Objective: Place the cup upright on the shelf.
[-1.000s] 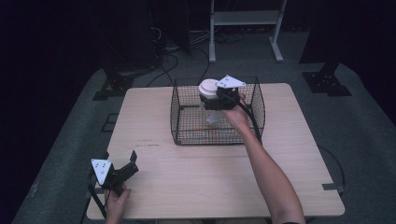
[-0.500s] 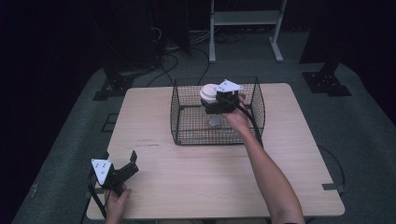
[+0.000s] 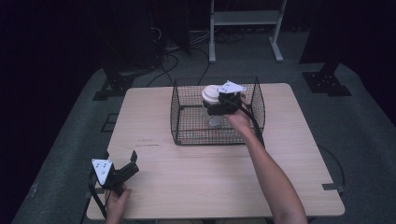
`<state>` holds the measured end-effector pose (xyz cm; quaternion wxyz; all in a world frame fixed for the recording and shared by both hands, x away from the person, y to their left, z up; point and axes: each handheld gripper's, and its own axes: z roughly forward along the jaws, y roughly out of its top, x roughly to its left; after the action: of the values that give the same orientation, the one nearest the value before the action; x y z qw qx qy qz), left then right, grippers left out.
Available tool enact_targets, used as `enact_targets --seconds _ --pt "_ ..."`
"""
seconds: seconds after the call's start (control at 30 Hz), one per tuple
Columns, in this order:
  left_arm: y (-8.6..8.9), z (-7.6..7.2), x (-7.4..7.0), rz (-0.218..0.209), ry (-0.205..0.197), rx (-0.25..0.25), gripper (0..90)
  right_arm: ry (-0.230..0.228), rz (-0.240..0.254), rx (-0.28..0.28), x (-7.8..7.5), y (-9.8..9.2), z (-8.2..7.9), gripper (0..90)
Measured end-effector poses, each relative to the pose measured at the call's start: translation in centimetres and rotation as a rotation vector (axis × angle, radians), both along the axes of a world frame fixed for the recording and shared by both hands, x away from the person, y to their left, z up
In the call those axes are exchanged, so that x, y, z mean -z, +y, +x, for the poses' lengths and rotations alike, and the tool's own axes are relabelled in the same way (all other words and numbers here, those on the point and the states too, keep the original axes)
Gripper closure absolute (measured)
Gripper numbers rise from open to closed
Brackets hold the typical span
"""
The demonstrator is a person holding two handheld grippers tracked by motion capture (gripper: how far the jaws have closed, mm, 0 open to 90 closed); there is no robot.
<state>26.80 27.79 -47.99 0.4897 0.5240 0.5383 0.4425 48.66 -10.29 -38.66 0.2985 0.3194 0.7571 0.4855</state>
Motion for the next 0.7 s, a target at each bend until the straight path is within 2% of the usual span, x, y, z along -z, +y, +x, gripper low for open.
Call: enact_targets --seconds 0.57,0.7 --pt "0.02 -0.01 0.00 -0.003 0.001 -0.001 0.0 -0.002 -0.015 0.000 -0.22 -0.16 -0.02 2.9" --pt "0.02 0.00 0.00 -0.003 0.001 -0.002 0.0 -0.002 -0.001 0.000 -0.34 -0.24 -0.02 2.4"
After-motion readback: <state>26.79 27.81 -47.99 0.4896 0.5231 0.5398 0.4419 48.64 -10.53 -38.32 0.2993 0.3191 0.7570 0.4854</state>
